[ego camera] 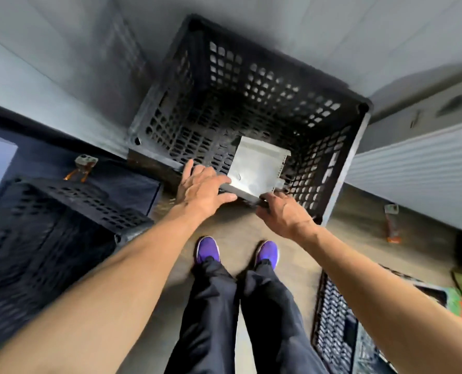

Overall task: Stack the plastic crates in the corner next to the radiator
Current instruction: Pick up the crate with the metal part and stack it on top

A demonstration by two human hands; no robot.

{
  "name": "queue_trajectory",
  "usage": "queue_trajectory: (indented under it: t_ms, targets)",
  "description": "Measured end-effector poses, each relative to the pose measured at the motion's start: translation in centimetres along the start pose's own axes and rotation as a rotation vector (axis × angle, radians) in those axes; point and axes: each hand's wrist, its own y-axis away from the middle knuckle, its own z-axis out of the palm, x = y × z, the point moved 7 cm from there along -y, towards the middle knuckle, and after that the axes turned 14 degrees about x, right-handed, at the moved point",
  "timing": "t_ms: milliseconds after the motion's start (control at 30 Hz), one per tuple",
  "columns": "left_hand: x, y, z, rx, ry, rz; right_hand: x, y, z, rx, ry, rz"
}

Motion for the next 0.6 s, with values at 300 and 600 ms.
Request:
queue_trajectory:
  t_ms: [300,600]
  targets:
    - [1.6,-2.8,1.3,-0.06,-0.319,0.168,1.8,-1.6,1.3,0.163,0.051,-0.064]
    - [1.6,-2.6,1.0,-0.053,-0.27,0.222,2.2,-0.9,1.1,0.3,0.078,-0.139]
